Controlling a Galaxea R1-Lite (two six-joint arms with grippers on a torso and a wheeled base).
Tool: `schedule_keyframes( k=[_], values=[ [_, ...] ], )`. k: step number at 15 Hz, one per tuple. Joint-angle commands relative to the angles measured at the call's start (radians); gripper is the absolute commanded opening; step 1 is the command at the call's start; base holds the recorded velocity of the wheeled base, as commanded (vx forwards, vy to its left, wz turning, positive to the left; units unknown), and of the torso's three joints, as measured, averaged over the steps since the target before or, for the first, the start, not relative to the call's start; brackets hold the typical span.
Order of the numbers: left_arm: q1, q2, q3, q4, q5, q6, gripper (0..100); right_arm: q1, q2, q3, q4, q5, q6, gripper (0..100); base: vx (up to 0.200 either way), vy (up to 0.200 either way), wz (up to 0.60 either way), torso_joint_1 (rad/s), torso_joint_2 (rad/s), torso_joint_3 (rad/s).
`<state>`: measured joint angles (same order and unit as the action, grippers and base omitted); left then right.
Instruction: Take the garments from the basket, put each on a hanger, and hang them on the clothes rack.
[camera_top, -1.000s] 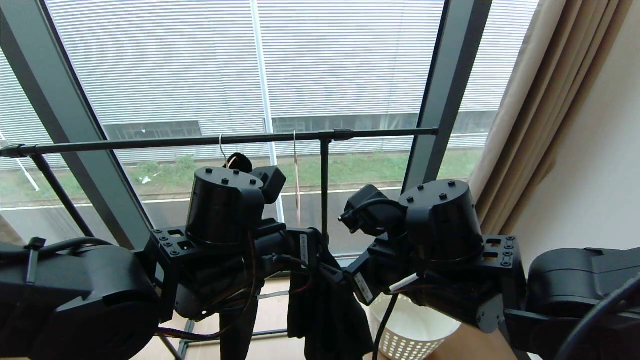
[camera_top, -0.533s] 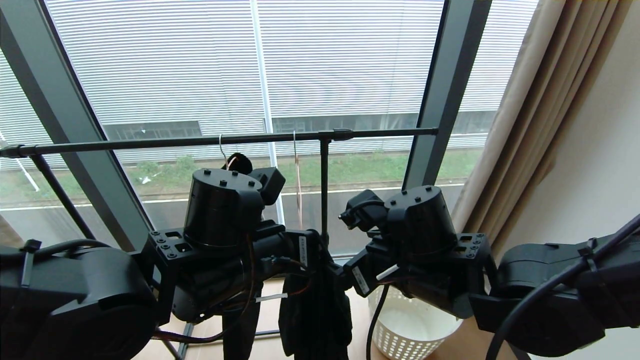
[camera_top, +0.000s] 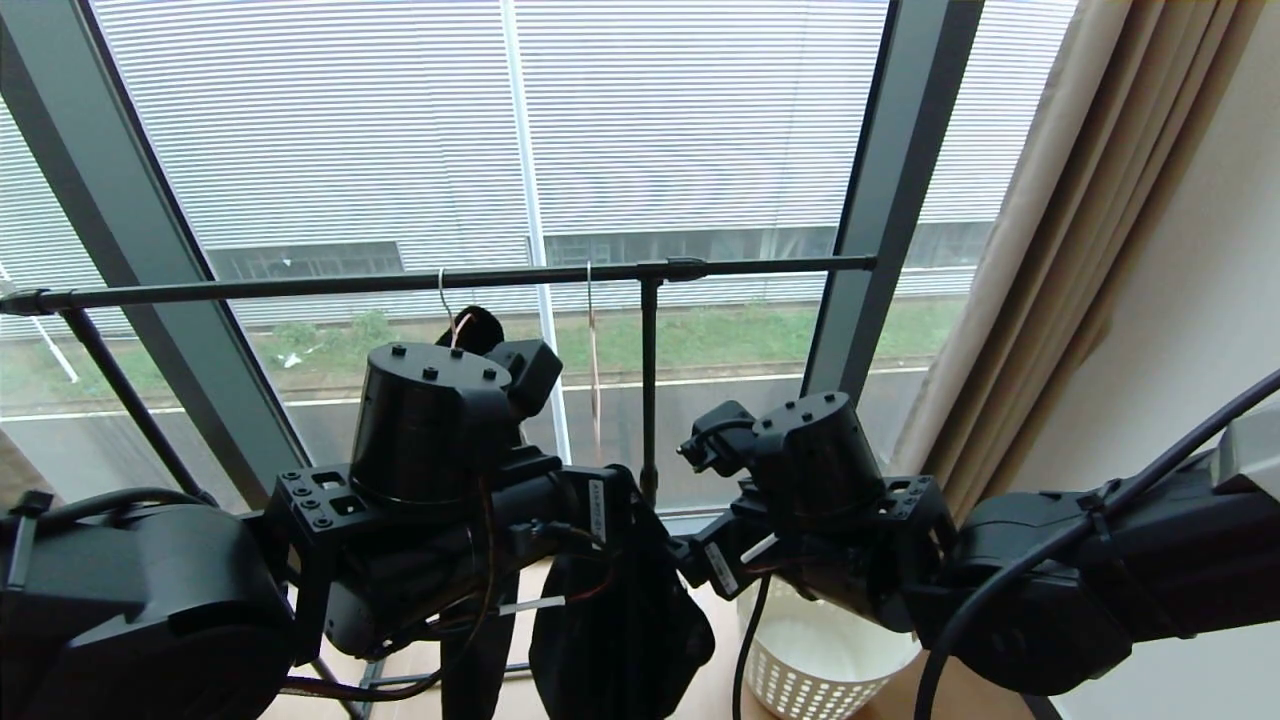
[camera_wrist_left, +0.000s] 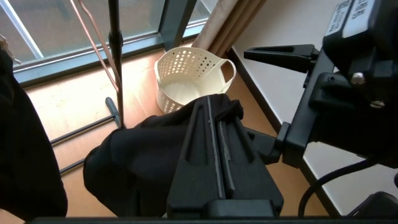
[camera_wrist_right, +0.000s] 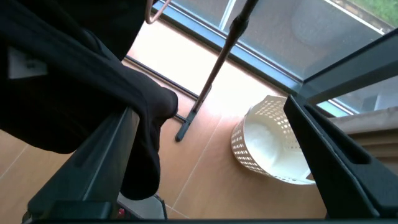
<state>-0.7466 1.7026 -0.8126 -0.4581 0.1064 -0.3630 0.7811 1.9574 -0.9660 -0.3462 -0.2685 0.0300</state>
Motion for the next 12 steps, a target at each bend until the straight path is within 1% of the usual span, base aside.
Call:
schedule_keyframes(
  k=[1,4,12],
  values=[
    [0.0,-0.004,0.006,-0.001,-0.001,-0.001,0,0.0,0.02,0.001,-0.001,-0.001,0.001,100,0.0,0.0,0.0,0.0,0.0,0.0],
    [0.0,-0.011,0.015,-0.002,-0.001,-0.001,0,0.0,0.041,0.004,-0.001,0.0,0.014,100,0.0,0.0,0.0,0.0,0.0,0.0],
    [0.001,-0.044,0.039,-0.002,-0.005,-0.002,0,0.0,0.086,0.013,-0.001,-0.003,0.018,100,0.0,0.0,0.0,0.0,0.0,0.0]
  ],
)
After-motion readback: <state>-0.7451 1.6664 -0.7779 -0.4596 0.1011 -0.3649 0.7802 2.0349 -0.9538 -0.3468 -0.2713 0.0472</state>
